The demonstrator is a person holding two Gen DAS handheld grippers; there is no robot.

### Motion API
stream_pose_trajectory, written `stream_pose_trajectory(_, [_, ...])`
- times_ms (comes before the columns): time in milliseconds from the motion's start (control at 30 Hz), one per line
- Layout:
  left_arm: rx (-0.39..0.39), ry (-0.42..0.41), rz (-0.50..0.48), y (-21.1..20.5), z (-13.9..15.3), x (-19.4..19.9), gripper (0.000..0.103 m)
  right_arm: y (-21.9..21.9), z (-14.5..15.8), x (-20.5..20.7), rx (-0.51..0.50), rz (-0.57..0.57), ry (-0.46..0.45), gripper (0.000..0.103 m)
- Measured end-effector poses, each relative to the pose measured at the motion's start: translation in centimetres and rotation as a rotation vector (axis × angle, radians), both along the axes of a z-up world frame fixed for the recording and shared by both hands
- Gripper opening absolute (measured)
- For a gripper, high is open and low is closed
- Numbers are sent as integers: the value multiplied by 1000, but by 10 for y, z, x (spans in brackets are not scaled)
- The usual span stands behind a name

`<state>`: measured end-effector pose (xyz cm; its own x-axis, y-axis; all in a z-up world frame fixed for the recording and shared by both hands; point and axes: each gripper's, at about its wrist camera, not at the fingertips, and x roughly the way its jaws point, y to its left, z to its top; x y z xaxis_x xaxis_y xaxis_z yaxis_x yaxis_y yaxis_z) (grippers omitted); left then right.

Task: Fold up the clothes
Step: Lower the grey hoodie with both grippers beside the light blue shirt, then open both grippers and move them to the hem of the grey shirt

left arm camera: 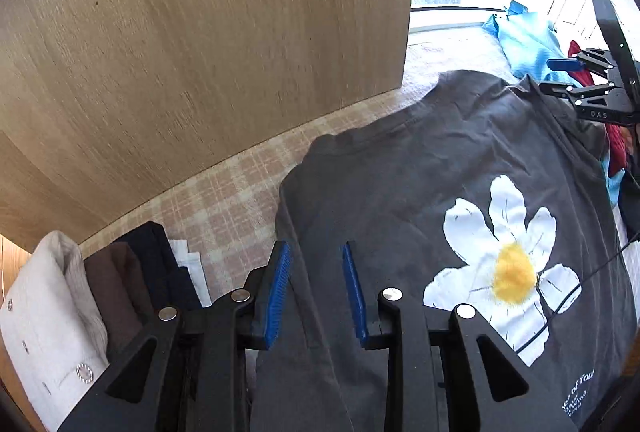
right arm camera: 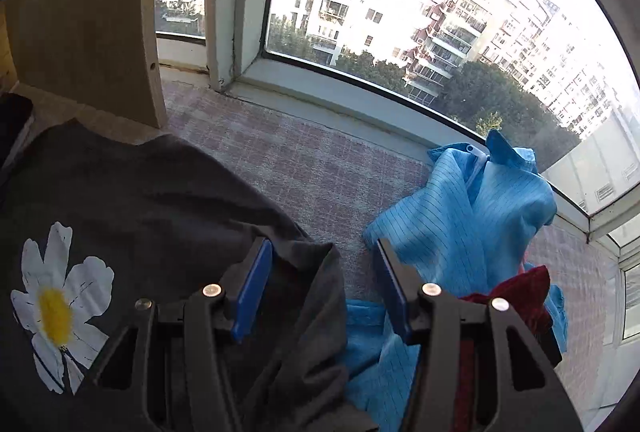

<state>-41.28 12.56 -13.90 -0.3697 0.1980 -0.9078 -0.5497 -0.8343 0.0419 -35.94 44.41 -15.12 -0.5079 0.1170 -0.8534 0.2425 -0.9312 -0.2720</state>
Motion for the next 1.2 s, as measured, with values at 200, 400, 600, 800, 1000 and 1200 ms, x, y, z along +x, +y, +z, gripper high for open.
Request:
stream_pose_trajectory(200, [-15, 24, 82, -46, 35, 34, 26, 4, -63, -17, 165, 8, -112, 53])
stream_pose_trajectory(400, [45, -37, 113, -89, 42, 112, 25, 44, 13, 16, -125, -113, -26, 53])
stream_pose_trajectory(600, [112, -197, 135, -120, 15, 207, 26, 42, 39, 136, -157, -78, -64, 55])
stream_pose_trajectory(800, [148, -307, 74, -125, -8, 298, 26, 59, -10, 250, -213, -184, -192, 55])
stream_pose_trajectory(1000, [122, -315, 4, -111, -12, 374, 26, 75, -32, 338, -270, -264, -244, 55])
stream_pose_trajectory(1200, [124, -281, 33, -94, -33, 421, 26, 96, -34, 400, -332, -234, -237, 55])
